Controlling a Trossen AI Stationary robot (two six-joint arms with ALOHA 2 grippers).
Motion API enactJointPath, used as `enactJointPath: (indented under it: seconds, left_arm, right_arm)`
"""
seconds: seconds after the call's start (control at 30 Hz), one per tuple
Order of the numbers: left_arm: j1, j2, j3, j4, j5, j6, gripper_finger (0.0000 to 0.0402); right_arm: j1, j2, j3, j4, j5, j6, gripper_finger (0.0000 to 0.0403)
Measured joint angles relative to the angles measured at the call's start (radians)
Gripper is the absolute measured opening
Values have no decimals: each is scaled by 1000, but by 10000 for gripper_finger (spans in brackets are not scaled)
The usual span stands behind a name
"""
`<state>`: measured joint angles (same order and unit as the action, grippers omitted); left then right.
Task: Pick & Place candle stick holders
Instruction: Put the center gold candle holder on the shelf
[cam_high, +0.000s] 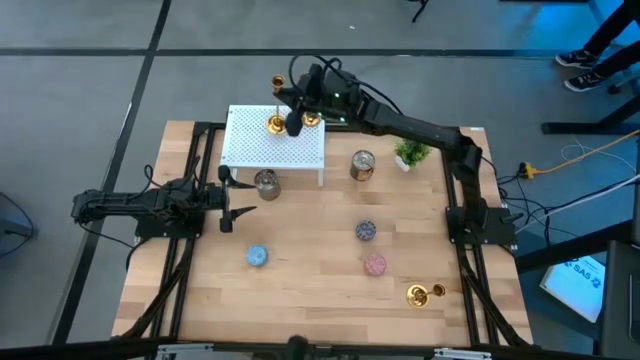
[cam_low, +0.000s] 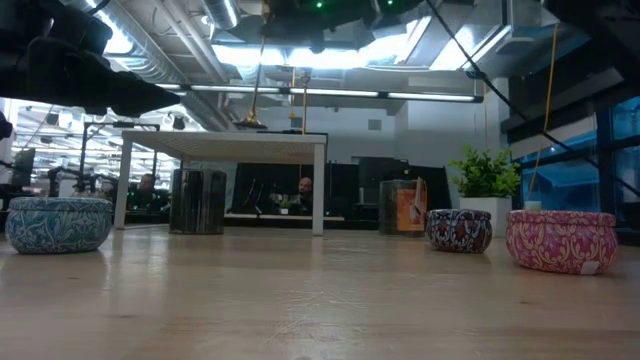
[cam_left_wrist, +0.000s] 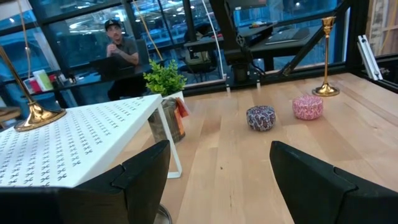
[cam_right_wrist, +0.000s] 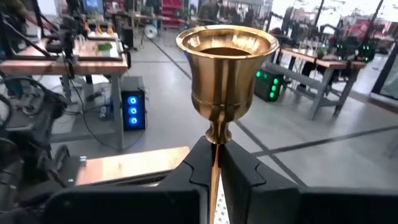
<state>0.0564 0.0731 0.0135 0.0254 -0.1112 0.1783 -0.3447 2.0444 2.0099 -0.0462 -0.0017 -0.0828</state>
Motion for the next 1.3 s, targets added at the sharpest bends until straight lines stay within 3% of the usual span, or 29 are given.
enactJointPath:
  seconds: [0.43,0.9,1.3]
  left_arm:
    - [0,0,0,0,0,0,274]
    - [0,0,0,0,0,0,274]
    - [0,0,0,0,0,0,274]
  right_arm:
    - [-82,72,34,24,0,102,18]
    - [-68,86,34,23,0,52,18]
    - [-36,84,61,-27,82,-4,18]
